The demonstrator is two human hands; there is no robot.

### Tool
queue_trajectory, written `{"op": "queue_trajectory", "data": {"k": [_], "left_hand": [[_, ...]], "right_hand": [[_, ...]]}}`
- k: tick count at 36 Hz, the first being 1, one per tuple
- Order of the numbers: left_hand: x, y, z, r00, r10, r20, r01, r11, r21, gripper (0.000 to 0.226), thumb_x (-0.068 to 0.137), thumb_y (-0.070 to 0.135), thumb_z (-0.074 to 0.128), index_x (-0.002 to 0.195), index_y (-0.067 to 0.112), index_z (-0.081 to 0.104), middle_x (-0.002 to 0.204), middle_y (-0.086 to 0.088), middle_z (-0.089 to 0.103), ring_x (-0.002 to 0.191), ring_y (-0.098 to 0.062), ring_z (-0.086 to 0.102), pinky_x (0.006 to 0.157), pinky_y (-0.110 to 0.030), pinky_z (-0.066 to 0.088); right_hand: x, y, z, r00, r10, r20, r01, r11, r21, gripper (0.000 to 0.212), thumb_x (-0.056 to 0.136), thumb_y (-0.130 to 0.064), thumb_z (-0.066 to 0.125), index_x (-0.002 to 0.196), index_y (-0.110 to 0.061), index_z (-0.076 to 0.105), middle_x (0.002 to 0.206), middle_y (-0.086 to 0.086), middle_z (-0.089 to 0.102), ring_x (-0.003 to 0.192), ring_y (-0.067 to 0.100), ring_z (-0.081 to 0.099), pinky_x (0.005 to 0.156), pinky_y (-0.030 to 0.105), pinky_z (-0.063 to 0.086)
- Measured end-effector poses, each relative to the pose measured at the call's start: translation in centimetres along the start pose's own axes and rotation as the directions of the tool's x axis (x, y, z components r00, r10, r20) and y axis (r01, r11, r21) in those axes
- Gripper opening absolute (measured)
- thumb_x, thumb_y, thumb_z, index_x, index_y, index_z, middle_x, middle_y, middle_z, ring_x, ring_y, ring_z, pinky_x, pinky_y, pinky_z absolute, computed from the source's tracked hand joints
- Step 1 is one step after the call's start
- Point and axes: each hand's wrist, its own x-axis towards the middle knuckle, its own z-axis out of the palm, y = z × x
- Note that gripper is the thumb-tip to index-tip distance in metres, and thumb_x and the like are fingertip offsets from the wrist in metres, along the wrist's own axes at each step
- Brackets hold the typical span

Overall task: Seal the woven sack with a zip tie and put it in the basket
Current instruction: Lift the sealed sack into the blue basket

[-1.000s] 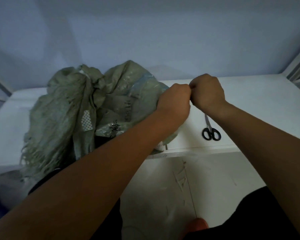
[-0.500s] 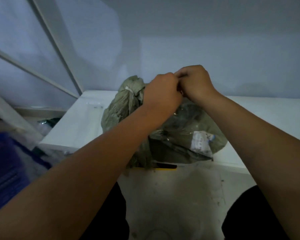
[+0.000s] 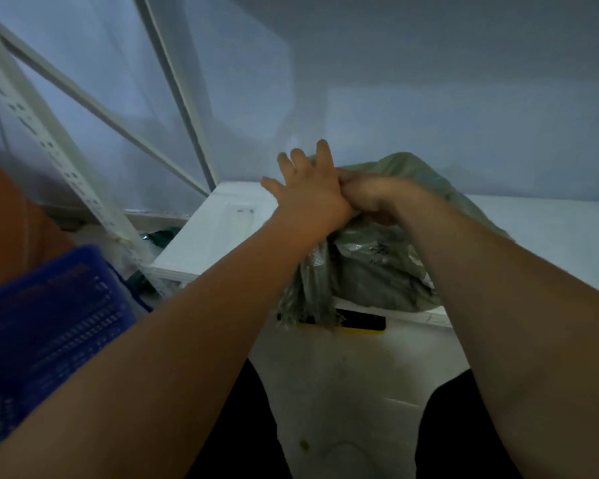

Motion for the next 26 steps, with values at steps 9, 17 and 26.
{"op": "queue_trajectory", "data": {"k": [9, 17, 26], "left_hand": [[-2.6, -8.0, 1.9, 0.982, -0.035, 0.184, 0.095, 0.940, -0.329, 0.020, 0.084, 0.019, 0.067, 0.099, 0.007, 0.062, 0.083, -0.005, 0.060, 0.096, -0.027, 0.064, 0.058, -0.025, 0.041], [-9.9, -9.5, -1.9, 0.984, 0.176, -0.021, -0.174, 0.938, -0.299, 0.021, 0.089, 0.025, 0.045, 0.080, 0.014, 0.060, 0.089, -0.011, 0.064, 0.089, -0.026, 0.062, 0.071, -0.027, 0.040], [-17.5, -11.1, -5.7, 0.952, 0.256, -0.165, -0.303, 0.727, -0.616, 0.014, 0.076, 0.000, 0.063, 0.089, 0.003, 0.066, 0.076, -0.006, 0.062, 0.061, -0.008, 0.052, 0.049, -0.011, 0.036]], "right_hand": [[-2.7, -1.2, 4.9, 0.975, 0.029, -0.220, -0.061, 0.988, -0.140, 0.070, 0.085, -0.002, 0.060, 0.150, -0.023, 0.042, 0.151, 0.009, 0.045, 0.130, 0.029, 0.050, 0.104, 0.036, 0.047], [-6.8, -1.9, 9.8, 0.890, 0.086, -0.447, -0.216, 0.945, -0.247, 0.107, 0.077, -0.035, 0.075, 0.156, -0.039, 0.003, 0.160, 0.013, 0.015, 0.146, 0.039, 0.021, 0.116, 0.054, 0.029], [-13.0, -2.7, 12.4, 0.827, -0.031, -0.561, -0.024, 0.996, -0.090, 0.095, 0.079, -0.044, 0.075, 0.154, -0.047, 0.016, 0.163, 0.009, 0.005, 0.143, 0.038, 0.030, 0.118, 0.042, 0.033]]}}
